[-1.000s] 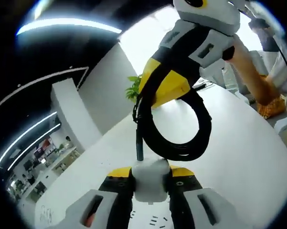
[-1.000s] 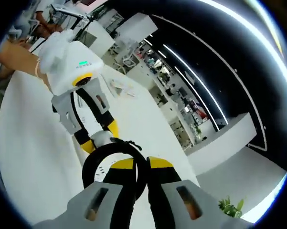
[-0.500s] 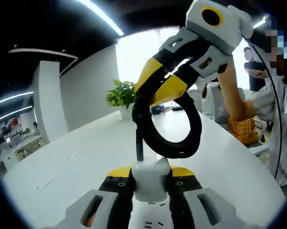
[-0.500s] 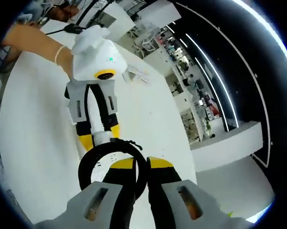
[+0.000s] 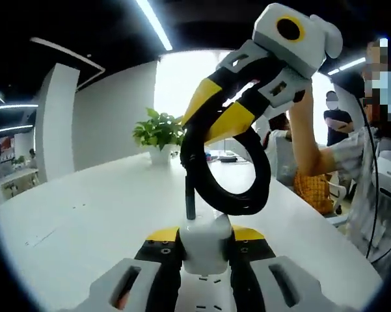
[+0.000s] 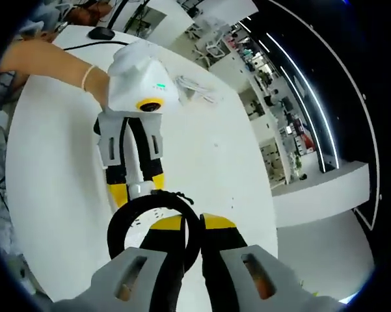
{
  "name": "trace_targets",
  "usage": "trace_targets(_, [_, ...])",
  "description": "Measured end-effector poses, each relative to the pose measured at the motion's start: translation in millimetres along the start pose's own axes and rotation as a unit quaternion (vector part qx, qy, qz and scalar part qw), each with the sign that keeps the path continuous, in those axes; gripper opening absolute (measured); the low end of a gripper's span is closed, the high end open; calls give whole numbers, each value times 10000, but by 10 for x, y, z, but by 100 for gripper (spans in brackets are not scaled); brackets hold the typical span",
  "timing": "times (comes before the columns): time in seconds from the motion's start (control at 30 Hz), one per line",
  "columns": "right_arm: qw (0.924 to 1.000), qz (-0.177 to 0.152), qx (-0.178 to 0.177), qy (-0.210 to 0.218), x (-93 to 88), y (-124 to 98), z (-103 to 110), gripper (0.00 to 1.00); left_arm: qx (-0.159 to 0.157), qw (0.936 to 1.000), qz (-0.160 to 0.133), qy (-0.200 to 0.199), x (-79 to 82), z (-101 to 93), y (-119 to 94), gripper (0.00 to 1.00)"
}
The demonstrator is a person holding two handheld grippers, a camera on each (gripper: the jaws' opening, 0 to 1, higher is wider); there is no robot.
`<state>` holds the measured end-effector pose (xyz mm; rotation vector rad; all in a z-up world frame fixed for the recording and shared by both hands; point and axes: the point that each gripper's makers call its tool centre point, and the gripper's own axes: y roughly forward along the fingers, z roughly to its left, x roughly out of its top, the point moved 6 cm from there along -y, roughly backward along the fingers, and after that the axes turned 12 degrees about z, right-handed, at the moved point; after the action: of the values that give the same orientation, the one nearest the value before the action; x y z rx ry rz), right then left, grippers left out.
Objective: Straighten the power strip on the desk, plug the charger into it
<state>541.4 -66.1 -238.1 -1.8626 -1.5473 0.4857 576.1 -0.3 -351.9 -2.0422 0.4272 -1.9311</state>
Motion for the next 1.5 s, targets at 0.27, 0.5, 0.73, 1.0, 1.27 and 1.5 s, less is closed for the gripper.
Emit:
trace_targets(0.27, [9997,143,-36,-216,84,-16,72,6,-105,9999,33,64,-55,-42,19,26])
trace_targets(0.5, [9987,264,-169,-403,177,-35,80,6,-88,9999,-38,92,-68,8,-23,26])
trace_targets(0.73, [9986,232,-174,-440,211,-23,140,6,-81,9998,40,179,-124,11,-31,26])
trace_targets(1.0, [9985,233,-238,-428,195,-28,155,6,-81,9997,27,219,-130,12,-29,26])
trace_targets(1.27, [9996,-130,-43,-250,198,-86,251,7,198,9972,407,596,-175,-27,-28,26])
trace_targets(1.5, [9968,-720,294,-171,69,-79,232,12,312,9959,458,720,-138,-32,3,26])
